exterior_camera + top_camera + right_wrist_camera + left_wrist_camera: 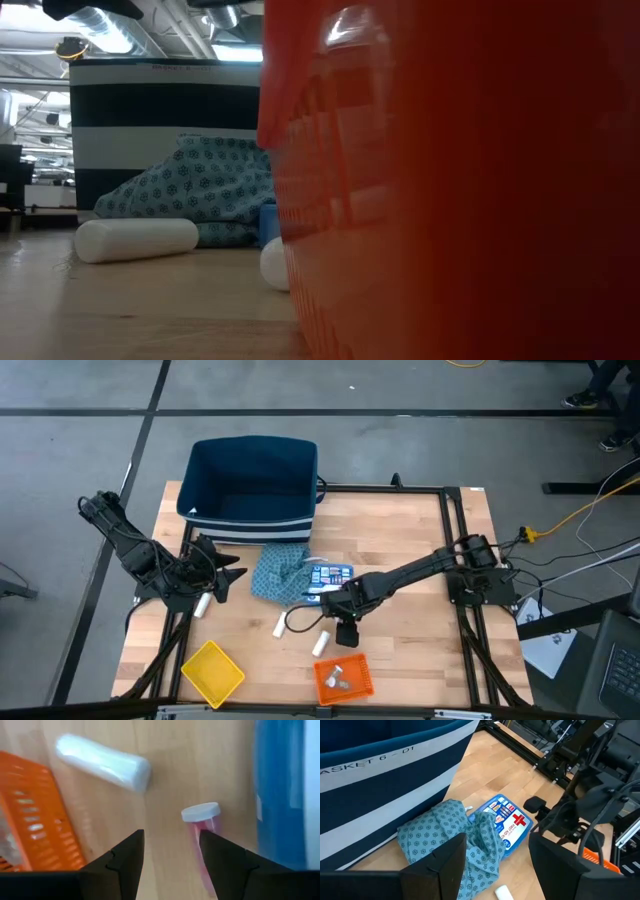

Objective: Pick & Place Medicine items
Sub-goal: Put the pink pill bottle into the orange bin

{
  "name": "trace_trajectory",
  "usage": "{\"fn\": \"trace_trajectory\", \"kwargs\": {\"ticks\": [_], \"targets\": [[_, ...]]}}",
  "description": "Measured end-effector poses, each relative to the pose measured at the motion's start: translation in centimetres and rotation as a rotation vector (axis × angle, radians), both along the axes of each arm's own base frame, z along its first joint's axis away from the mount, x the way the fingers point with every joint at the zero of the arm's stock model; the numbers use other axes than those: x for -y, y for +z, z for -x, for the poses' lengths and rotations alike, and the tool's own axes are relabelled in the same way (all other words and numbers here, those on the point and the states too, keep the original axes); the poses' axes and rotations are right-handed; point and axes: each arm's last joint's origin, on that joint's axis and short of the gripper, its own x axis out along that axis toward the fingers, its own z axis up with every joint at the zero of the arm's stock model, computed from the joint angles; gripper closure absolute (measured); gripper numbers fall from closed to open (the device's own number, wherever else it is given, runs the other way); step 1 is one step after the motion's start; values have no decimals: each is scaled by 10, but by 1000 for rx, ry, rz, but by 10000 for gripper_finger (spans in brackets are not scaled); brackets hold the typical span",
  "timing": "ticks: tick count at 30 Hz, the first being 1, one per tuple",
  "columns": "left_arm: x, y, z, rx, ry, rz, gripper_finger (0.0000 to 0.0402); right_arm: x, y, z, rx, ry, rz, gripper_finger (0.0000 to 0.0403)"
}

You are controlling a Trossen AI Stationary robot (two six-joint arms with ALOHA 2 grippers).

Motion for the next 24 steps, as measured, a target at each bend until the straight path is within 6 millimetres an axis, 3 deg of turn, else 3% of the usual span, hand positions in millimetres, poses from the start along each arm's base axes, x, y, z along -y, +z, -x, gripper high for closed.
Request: {"fn": "trace_trajectory", "kwargs": {"ticks": [4, 11, 18, 24], "targets": [[0, 0, 0, 1, 2, -4, 190, 1, -10, 1, -23, -11, 22, 205], [0, 0, 0, 2, 3, -5, 190, 3, -7, -1, -4, -51, 27, 205], [0, 0, 0, 6, 8, 3, 190, -6, 9, 2, 19, -45, -87, 205], [-1, 1, 0, 17, 22, -7, 190, -9, 16, 4, 82, -75, 64, 205]]}}
